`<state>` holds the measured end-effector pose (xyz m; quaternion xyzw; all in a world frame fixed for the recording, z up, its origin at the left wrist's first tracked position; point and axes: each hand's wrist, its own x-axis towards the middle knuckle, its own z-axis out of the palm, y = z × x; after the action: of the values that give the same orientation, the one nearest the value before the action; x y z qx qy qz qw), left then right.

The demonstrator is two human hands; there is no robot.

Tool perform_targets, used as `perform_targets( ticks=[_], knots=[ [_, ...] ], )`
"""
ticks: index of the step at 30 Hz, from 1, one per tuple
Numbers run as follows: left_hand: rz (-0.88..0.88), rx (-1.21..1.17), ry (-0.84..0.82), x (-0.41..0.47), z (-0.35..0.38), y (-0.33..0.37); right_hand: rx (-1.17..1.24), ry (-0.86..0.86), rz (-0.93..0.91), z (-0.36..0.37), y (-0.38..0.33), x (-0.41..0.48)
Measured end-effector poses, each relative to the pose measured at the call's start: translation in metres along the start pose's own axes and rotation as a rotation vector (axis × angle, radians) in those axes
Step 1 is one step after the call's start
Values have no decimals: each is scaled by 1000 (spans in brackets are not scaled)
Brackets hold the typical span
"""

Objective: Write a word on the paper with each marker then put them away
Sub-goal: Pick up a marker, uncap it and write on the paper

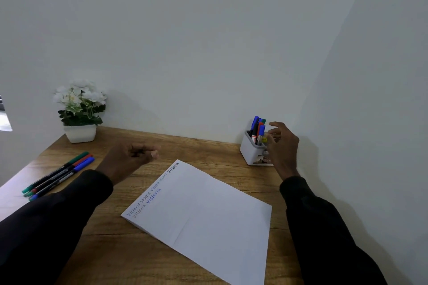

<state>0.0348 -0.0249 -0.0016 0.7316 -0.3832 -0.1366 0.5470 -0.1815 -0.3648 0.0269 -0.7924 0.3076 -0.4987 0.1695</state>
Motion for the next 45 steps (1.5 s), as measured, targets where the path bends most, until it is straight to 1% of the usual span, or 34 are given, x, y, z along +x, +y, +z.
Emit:
perform_targets(
  ticks=[2,4,8,11,17,21,26,30,34,37,40,43,45],
  knots=[
    [-10,-10,3,-6,-4,2,36,23,-2,-2,-9,-5],
    [-11,-12,11,-12,-7,3,95,-10,-1,0,-17,-14],
    [-31,-10,-10,-25,-12,5,185,-188,-25,14,-38,-40],
    [-38,-27,2,-36,-21,2,203,-295,-71,25,-58,-60],
    [8,29,55,-59,-55,-12,333,-508,-45,55,-106,-94],
    [-20,35,122,-72,-81,-21,413,-634,-80,79,-139,-107],
    [-14,27,187,-87,-110,-27,367,-747,-231,116,-172,-116],
    [-59,42,237,-98,-134,-35,337,-848,-360,149,-204,-123],
    [-111,72,292,-102,-151,-44,280,-892,-516,179,-228,-135],
    [-116,89,317,-104,-157,-50,256,-909,-569,197,-243,-148],
    [-112,92,335,-106,-161,-56,229,-930,-665,210,-257,-158],
    [-106,86,356,-106,-161,-58,153,-1021,-787,215,-267,-164],
    [-116,77,360,-107,-160,-61,95,-1052,-852,216,-269,-168]
  ],
)
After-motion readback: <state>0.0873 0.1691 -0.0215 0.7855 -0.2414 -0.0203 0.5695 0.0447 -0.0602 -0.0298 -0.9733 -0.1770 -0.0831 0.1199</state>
